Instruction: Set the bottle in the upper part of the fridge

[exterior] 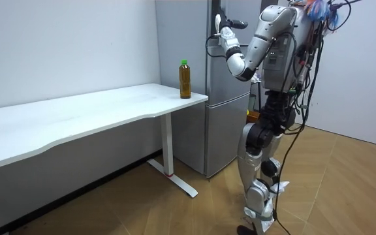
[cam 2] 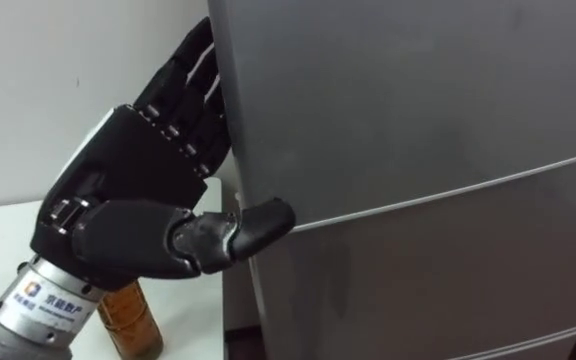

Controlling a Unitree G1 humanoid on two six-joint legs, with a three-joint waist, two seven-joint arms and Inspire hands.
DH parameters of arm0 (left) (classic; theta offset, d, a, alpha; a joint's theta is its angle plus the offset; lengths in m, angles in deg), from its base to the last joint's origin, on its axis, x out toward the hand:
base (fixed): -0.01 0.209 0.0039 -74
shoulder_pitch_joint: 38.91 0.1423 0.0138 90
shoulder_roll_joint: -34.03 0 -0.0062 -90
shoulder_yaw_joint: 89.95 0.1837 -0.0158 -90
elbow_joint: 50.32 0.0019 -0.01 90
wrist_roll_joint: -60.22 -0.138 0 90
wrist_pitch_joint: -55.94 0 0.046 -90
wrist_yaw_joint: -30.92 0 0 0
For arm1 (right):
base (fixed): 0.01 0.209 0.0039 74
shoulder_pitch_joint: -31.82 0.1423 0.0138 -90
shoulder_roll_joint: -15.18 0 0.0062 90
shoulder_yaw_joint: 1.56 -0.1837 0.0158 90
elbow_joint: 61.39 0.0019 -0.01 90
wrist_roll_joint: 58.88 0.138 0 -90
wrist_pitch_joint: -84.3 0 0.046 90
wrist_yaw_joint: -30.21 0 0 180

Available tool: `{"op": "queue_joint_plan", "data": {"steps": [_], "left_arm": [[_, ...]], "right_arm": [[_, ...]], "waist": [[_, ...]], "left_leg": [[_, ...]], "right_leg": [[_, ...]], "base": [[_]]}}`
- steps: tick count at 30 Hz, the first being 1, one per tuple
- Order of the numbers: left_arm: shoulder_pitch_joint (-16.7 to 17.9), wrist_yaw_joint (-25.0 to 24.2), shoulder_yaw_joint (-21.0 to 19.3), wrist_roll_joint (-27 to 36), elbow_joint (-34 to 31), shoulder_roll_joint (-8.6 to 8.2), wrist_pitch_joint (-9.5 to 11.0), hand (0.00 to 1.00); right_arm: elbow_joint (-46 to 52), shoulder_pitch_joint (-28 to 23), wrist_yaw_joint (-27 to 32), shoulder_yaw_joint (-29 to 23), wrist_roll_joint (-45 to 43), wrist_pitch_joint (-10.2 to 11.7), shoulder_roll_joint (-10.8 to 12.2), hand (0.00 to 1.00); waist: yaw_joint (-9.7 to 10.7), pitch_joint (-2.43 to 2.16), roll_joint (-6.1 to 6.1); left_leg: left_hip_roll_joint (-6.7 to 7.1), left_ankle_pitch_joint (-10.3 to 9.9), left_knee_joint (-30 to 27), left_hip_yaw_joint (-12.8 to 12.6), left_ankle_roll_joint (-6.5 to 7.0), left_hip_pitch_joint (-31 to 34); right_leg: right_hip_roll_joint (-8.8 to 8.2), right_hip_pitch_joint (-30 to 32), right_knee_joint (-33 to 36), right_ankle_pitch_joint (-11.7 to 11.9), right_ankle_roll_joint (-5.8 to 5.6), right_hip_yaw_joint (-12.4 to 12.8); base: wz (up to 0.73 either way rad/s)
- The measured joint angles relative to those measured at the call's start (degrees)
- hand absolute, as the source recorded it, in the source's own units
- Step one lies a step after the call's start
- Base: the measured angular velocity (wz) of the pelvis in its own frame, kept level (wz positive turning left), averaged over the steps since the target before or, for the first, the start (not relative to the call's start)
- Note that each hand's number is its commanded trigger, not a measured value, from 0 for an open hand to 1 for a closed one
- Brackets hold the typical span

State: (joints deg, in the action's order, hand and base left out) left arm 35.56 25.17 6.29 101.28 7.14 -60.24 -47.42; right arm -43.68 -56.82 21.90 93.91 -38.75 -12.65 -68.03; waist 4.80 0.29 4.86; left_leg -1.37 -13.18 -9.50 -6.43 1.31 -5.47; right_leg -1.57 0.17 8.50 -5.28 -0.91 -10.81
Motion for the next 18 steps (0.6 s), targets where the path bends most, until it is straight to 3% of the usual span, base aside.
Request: {"op": "queue_joint_plan", "data": {"steps": [4, 5, 6, 7, 12, 16, 18], "left_arm": [[0.01, -0.01, 0.68, -0.03, 0.01, -0.46, -0.01, 0.00], [0.01, -0.03, 0.80, -0.02, 0.01, -0.53, -0.01, 0.53], [0.01, -0.04, 0.83, -0.02, 0.01, -0.59, -0.01, 0.62], [0.02, -0.05, 0.90, -0.02, 0.01, -0.68, -0.01, 1.00], [0.10, 0.02, 0.42, -0.21, 0.84, -1.12, 0.23, 1.00], [0.09, 0.04, 0.75, 0.02, 3.36, -2.34, 2.32, 1.00], [0.09, -0.05, 1.57, 0.06, 3.36, -2.78, 2.49, 0.84]], "right_arm": [[0.00, -0.01, -0.12, 0.02, -0.09, 0.03, 0.00, 0.00], [0.00, -0.01, -0.13, 0.03, -0.09, 0.07, 0.00, 0.00], [0.00, -0.01, -0.15, 0.03, -0.09, 0.09, 0.00, 0.00], [0.03, 0.02, -0.21, 0.06, -0.21, 0.12, 0.00, 0.00], [0.03, 0.22, -0.59, 0.58, -0.46, 0.15, 0.01, 0.00], [0.11, 0.88, -0.76, 3.71, -0.29, 1.00, 0.02, 0.00], [0.10, 0.93, -1.01, 4.60, -0.30, 1.20, 0.00, 0.00]], "waist": [[-0.10, 0.03, -0.09], [-0.14, 0.04, -0.12], [-0.14, 0.04, -0.15], [-0.15, 0.04, -0.21], [-0.38, -0.22, -0.32], [-0.34, -0.43, -1.15], [-0.29, -0.46, -1.35]], "left_leg": [[0.00, 0.00, -0.01, -0.01, 0.01, 0.02], [0.01, 0.01, -0.01, 0.00, 0.01, 0.03], [0.01, 0.02, -0.02, -0.01, 0.02, 0.03], [0.01, 0.02, -0.06, -0.01, 0.02, 0.14], [0.00, 0.12, -0.27, -0.01, 0.01, 0.97], [0.02, 0.12, -0.27, -0.07, 0.01, 0.91], [0.03, 0.12, -0.27, -0.15, 0.02, 0.86]], "right_leg": [[-0.03, 0.02, 0.03, 0.00, 0.00, -0.02], [-0.05, 0.02, 0.03, 0.00, 0.00, -0.04], [-0.05, 0.02, 0.04, 0.00, 0.00, -0.05], [-0.06, 0.25, 0.09, 0.00, 0.00, -0.04], [-0.09, 0.90, 0.14, 0.09, 0.06, -0.20], [-0.20, 0.59, 0.09, 0.12, 0.00, -0.34], [-0.25, 0.56, 0.10, 0.17, -0.06, -0.32]], "base": [[0.00], [0.00], [0.00], [0.00], [0.02], [0.02], [0.00]]}}
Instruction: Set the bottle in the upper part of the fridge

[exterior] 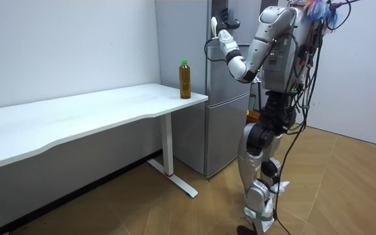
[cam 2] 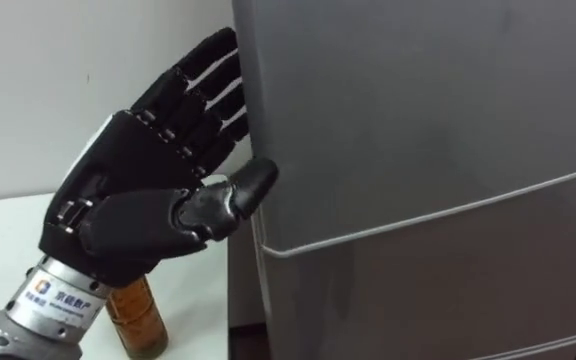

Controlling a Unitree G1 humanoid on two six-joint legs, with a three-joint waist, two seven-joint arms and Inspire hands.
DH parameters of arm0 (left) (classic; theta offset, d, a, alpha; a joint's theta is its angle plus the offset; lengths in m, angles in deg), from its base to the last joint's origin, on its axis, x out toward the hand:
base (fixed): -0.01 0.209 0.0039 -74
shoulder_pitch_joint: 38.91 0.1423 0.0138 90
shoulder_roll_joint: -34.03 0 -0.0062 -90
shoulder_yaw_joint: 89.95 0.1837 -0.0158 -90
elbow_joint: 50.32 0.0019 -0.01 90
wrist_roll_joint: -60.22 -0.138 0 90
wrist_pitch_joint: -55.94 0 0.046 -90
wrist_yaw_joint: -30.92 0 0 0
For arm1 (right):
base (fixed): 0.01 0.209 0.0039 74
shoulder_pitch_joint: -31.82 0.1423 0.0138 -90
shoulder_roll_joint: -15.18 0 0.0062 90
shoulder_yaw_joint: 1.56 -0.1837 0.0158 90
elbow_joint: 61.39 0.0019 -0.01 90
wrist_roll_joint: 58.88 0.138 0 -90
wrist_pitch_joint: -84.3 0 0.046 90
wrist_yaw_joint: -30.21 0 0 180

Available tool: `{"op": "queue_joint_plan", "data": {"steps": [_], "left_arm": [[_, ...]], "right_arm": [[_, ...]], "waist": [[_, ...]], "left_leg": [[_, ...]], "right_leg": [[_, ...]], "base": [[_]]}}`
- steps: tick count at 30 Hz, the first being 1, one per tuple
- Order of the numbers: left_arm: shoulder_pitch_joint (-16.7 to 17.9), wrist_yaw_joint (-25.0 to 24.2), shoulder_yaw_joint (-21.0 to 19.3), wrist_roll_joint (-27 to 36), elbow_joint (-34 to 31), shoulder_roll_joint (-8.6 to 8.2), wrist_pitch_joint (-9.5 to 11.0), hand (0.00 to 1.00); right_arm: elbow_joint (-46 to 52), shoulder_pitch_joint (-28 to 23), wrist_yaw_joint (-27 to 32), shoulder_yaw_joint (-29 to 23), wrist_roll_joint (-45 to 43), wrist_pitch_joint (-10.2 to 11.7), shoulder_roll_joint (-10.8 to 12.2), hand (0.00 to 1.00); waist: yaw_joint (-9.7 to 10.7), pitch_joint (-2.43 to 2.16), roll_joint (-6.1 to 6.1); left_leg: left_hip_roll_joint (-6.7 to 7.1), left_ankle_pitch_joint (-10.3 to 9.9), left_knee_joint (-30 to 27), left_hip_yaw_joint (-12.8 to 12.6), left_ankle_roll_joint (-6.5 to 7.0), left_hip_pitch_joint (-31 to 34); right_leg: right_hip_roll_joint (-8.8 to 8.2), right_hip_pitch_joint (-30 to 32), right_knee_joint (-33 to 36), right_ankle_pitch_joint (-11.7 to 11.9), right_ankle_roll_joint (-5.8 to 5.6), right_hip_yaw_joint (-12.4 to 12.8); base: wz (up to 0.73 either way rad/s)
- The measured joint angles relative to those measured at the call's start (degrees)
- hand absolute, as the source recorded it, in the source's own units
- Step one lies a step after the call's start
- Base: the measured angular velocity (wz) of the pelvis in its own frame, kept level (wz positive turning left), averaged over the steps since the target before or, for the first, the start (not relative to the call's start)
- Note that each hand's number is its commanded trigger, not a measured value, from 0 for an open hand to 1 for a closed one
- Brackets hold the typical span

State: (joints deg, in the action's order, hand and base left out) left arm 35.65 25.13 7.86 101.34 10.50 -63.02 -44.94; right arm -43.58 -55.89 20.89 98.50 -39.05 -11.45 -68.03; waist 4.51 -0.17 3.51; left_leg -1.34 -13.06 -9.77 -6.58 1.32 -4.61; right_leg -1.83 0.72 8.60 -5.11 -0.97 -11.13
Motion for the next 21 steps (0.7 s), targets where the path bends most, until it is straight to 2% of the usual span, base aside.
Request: {"op": "queue_joint_plan", "data": {"steps": [1, 2, 5, 7, 8, 14, 18, 21], "left_arm": [[-0.01, -0.27, 0.83, 0.73, -0.01, -0.25, 0.27, 0.76], [-0.01, -0.44, 1.54, 1.03, 0.08, -0.46, 0.45, 0.64], [-0.01, -2.21, 3.26, 1.17, 1.11, -0.48, 0.43, 0.51], [0.00, -3.83, 4.74, 1.17, 1.96, -0.37, -0.16, 0.13], [0.00, -4.02, 5.00, 1.17, 2.13, -0.31, -0.25, 0.00], [0.00, -8.14, 6.62, 1.15, 2.30, 0.04, -1.78, 0.00], [-0.01, -10.40, 7.28, 1.14, 2.30, 0.32, -1.93, 0.00], [0.00, -11.35, 9.84, 1.06, 2.30, 0.33, -2.07, 0.00]], "right_arm": [[-0.01, 0.00, -0.16, 0.04, 0.00, 0.03, 0.00, 0.00], [0.00, 0.00, -0.23, 0.11, -0.02, 0.11, 0.02, 0.00], [0.01, 0.00, -0.23, 0.06, -0.07, 0.23, 0.03, 0.00], [0.02, 0.00, -0.21, -0.02, -0.07, 0.51, 0.02, 0.00], [0.02, 0.00, -0.21, -0.02, -0.07, 0.62, 0.01, 0.00], [0.04, -0.04, -0.15, -0.07, -0.09, 0.73, 0.00, 0.00], [0.34, -0.03, -0.20, -0.11, -0.01, 0.77, 0.01, 0.00], [0.34, 0.00, -0.25, -0.09, 0.02, 0.79, 0.01, 0.00]], "waist": [[-0.01, 0.01, 0.00], [-0.02, 0.03, 0.06], [0.11, 0.11, 0.22], [0.18, 0.24, 0.48], [0.20, 0.24, 0.55], [0.85, 0.34, 1.02], [1.70, 0.39, 1.21], [1.83, 0.41, 1.28]], "left_leg": [[-0.02, 0.00, 0.00, -0.26, 0.00, -0.06], [-0.03, 0.00, 0.00, -0.55, 0.00, -0.10], [0.00, 0.00, 0.01, -0.61, 0.00, -0.09], [-0.04, 0.00, 0.01, -0.71, 0.00, -0.06], [-0.04, 0.00, 0.01, -0.73, 0.00, -0.04], [-0.09, 0.00, 0.01, -1.10, 0.00, -0.14], [-0.14, 0.01, 0.01, -1.13, 0.00, -0.12], [-0.12, 0.01, 0.01, -1.19, 0.00, -0.18]], "right_leg": [[-0.05, -0.01, 0.02, 0.02, -0.03, 0.04], [-0.06, -0.02, 0.03, 0.04, -0.05, 0.11], [-0.03, 0.02, 0.03, 0.09, -0.01, 0.11], [0.04, 0.12, 0.02, 0.14, 0.07, 0.15], [0.05, 0.18, 0.02, 0.15, 0.08, 0.17], [0.09, 0.27, 0.07, 0.23, 0.18, 0.39], [0.14, 0.29, 0.04, 0.24, 0.18, 0.39], [0.22, 0.29, 0.01, 0.22, 0.16, 0.92]], "base": [[-0.04], [-0.05], [-0.01], [-0.03], [0.00], [-0.02], [0.00], [-0.01]]}}
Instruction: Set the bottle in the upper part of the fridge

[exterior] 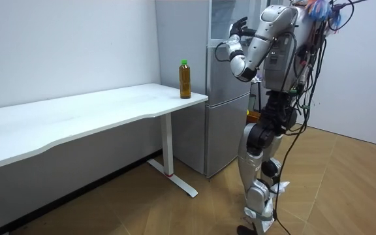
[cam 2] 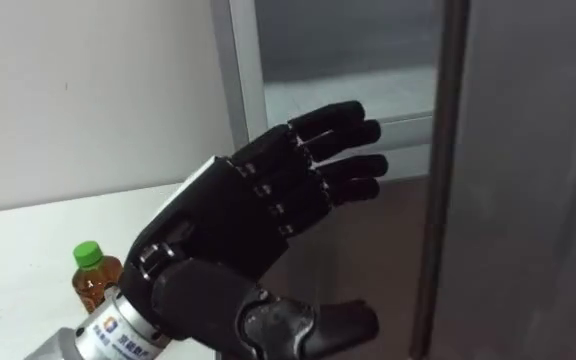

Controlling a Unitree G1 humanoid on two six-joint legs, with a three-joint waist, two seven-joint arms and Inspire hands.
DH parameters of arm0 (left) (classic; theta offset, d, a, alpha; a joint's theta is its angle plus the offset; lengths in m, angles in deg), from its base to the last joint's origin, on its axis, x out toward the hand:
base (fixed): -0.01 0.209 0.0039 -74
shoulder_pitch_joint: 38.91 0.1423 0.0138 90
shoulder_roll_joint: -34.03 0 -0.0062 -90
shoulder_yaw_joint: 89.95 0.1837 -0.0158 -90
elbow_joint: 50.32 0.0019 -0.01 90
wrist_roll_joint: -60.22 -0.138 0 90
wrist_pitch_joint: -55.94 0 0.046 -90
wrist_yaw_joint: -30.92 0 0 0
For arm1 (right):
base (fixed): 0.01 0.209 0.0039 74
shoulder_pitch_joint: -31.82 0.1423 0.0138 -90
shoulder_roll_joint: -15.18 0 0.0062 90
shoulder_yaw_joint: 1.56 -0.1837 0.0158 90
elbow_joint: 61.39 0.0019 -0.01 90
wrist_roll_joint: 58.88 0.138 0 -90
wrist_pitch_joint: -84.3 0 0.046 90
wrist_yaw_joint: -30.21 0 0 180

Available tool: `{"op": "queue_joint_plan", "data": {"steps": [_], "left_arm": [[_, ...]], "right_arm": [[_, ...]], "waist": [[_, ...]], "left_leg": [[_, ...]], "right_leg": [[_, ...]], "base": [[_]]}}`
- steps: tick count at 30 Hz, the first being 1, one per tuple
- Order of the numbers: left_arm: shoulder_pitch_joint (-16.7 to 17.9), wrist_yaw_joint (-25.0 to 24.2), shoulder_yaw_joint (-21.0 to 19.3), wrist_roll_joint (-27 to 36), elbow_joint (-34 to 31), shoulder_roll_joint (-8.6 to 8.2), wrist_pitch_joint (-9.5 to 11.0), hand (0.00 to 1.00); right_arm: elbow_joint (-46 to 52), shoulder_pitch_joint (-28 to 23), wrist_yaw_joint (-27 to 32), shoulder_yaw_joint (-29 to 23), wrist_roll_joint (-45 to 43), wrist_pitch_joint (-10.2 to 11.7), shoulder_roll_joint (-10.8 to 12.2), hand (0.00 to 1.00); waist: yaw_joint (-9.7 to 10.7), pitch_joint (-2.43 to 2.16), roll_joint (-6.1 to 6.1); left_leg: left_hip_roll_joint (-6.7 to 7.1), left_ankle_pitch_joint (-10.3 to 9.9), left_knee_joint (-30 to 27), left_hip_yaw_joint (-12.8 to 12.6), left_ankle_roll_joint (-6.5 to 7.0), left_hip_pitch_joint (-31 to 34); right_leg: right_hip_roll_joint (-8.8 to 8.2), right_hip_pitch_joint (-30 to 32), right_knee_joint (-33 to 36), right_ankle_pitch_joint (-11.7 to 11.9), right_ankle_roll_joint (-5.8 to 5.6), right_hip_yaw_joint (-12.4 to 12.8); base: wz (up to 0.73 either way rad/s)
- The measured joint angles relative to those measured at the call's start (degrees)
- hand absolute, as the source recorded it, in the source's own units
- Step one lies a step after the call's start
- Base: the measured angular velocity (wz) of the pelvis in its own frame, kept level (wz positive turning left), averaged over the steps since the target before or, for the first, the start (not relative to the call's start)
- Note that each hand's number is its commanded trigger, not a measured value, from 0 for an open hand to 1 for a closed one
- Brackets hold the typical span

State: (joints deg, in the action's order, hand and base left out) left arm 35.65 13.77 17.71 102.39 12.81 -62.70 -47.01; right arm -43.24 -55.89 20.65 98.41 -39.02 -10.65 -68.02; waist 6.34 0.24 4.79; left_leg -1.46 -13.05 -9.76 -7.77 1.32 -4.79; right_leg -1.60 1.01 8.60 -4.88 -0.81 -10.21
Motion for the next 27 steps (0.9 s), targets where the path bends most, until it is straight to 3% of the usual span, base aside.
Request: {"op": "queue_joint_plan", "data": {"steps": [11, 24, 27], "left_arm": [[0.00, -1.53, 1.84, 0.05, -0.01, 0.50, -0.65, 0.00], [-0.01, -2.51, 2.92, 0.17, 0.28, 0.46, -1.07, 0.00], [-0.04, -2.66, 3.11, 0.25, 1.83, 0.43, -1.51, 0.00]], "right_arm": [[-0.05, 0.57, -1.22, -0.02, 0.07, -0.10, 0.04, 0.00], [-1.19, 1.64, -1.96, -0.11, 0.61, -0.14, 0.29, 0.00], [-1.21, 2.06, -2.15, -0.11, 1.06, -0.18, 0.44, 0.00]], "waist": [[1.82, 0.01, 0.22], [3.13, 0.04, 0.20], [4.50, 0.07, 0.26]], "left_leg": [[0.01, 0.00, 0.03, -0.44, 0.00, 0.04], [-0.38, -0.01, 0.12, -4.07, -0.01, 0.08], [-0.49, -0.02, 0.25, -4.88, -0.02, -0.05]], "right_leg": [[0.12, 0.39, 0.04, -0.02, -0.03, 0.78], [0.82, 2.22, -0.01, 0.52, 0.17, 3.72], [1.03, 2.53, 0.01, 0.68, 0.20, 4.44]], "base": [[-0.03], [-0.12], [-0.12]]}}
